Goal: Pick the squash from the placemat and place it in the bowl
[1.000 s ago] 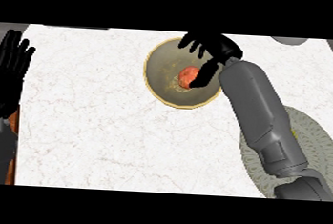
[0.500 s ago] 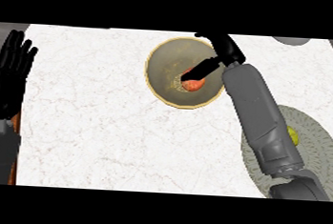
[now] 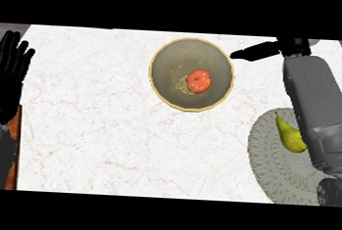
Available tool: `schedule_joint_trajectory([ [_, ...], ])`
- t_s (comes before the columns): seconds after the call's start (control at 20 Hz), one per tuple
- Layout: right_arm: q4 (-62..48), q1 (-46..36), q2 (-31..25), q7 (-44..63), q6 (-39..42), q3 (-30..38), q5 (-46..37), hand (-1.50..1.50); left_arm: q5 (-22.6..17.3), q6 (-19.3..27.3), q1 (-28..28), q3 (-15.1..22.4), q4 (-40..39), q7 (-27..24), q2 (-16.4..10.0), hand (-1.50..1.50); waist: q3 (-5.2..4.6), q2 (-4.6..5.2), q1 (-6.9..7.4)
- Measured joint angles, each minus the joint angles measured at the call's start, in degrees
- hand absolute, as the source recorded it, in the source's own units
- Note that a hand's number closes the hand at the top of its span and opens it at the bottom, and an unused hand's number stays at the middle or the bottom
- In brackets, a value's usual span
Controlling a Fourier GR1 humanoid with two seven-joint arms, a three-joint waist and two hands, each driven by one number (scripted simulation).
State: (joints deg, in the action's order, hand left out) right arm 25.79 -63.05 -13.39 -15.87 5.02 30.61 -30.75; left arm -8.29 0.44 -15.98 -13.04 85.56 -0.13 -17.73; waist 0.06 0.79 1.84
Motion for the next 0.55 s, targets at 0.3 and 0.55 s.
schedule_joint_trajectory([
  [0.3,-5.8,0.9,-10.2,-5.1,6.3,4.5,3.7,-1.50,0.0,-0.5,-0.2,0.4,-0.3,-0.8,0.4,0.00,0.07,0.58,0.84],
  [0.55,-9.5,2.9,-17.0,-9.3,12.0,6.4,5.3,-1.50,0.5,0.0,-1.9,1.1,-1.0,-0.5,0.9,0.00,0.14,0.91,1.22],
])
